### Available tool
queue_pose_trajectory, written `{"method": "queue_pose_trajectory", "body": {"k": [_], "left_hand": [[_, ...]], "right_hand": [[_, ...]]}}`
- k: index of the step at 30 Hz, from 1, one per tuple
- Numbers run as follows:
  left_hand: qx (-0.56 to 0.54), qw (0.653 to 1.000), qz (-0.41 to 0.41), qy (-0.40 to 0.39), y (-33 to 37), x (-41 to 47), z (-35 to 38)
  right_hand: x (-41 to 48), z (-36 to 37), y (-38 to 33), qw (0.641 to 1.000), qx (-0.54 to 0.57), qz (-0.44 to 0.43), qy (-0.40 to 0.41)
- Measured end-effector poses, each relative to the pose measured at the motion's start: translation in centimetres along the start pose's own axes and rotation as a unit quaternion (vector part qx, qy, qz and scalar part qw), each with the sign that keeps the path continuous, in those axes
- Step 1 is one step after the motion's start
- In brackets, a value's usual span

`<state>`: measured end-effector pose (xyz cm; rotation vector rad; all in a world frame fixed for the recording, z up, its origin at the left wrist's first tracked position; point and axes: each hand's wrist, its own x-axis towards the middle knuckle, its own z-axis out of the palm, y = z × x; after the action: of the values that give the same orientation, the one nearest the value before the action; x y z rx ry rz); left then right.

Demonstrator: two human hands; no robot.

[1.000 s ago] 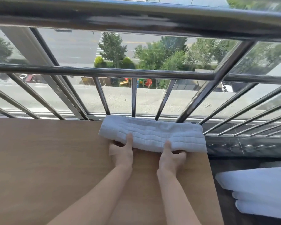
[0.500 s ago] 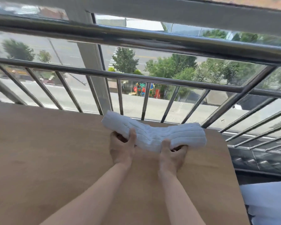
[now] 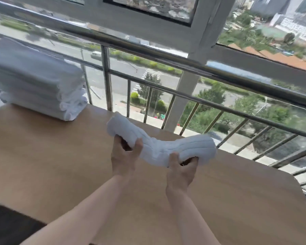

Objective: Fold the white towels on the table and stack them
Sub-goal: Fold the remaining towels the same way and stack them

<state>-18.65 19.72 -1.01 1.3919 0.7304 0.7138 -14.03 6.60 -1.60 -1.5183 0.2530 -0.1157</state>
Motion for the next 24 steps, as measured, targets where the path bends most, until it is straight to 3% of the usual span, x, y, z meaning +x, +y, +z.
{"method": "queue_pose_trajectory", "body": {"k": [9,24], "left_hand": [[-0.05,0.996,0.046,0.061,4.1,9.5,-15.1],[-0.016,0.994,0.097,0.051,11.0,32.4,-27.5]], "right_hand": [[-8.8,16.4,-2.1,0.997,0.036,-0.034,-0.065],[-10.3,43.0,-6.2,0.98,0.162,-0.066,-0.093]]}}
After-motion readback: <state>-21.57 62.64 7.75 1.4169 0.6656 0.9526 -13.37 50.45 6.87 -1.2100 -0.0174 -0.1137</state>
